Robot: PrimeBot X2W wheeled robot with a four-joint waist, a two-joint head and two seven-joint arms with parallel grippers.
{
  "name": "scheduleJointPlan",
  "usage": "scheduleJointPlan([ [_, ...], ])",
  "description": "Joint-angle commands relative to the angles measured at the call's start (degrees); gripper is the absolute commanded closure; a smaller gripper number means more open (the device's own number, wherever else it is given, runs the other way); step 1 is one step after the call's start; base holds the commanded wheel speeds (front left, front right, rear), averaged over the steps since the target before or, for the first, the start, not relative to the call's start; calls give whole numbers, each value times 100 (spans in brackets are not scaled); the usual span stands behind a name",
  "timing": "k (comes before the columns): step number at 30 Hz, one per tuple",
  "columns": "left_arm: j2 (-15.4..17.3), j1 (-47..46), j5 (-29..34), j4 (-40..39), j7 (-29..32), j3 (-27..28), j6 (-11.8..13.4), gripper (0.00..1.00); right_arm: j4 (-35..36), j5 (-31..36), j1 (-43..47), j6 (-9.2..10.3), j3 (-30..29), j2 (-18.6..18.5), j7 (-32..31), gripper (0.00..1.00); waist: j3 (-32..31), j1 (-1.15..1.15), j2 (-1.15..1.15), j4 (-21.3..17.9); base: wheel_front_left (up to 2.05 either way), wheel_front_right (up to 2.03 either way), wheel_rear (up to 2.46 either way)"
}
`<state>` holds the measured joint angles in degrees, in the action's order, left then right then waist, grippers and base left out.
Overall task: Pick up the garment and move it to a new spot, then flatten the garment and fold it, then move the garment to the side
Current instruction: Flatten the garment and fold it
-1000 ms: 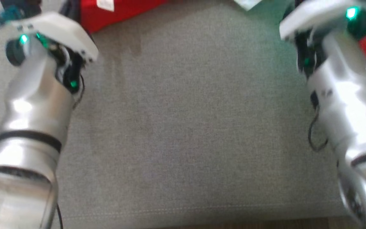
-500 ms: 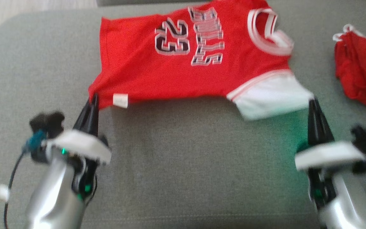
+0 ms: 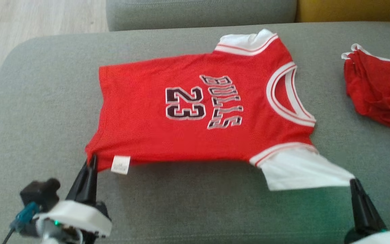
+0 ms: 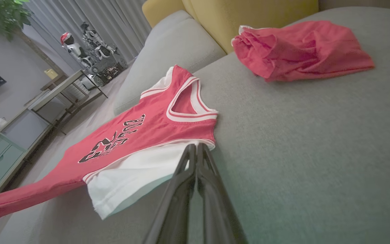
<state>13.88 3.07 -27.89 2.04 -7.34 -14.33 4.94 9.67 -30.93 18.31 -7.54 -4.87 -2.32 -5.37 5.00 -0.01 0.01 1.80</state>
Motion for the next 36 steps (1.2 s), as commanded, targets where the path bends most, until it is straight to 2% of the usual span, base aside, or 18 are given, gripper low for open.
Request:
scheduleJointPlan([
  [1, 152, -40, -2, -370, 55, 282, 114, 100, 330, -81, 21, 5, 46, -57, -94, 100, -42, 1, -1, -27, 0, 0, 0],
  [6, 234, 290, -13, -743, 316, 334, 330, 100, 506, -143, 293, 5, 3, -57, -295, 100, -111, 1, -1, -54, 0, 0, 0],
  [13, 370, 353, -39, -901, 851, 227, 408, 100, 514, 44, 112, 5, 22, -56, -564, 100, -63, 1, -1, -41, 0, 0, 0],
  [17, 470, 121, -130, -825, 1188, 164, 309, 100, 443, 472, -334, 5, 122, -56, -685, 100, 79, 1, -1, 1, 0, 0, 0],
  [23, 535, -399, -404, -496, 1608, 186, 135, 100, -4, 734, -1250, 5, 281, -56, -711, 100, 359, 1, -1, 2, 0, 0, 0],
  [28, 523, -1010, -650, -28, 1895, 181, -62, 100, -713, 891, -2204, 5, 289, -56, -550, 100, 593, 1, -1, 61, 0, 0, 0],
  [36, 469, -1843, -814, 773, 2030, 83, -392, 100, -1858, 1031, -3331, 5, 137, -56, -163, 100, 890, 1, -1, 112, 0, 0, 0],
])
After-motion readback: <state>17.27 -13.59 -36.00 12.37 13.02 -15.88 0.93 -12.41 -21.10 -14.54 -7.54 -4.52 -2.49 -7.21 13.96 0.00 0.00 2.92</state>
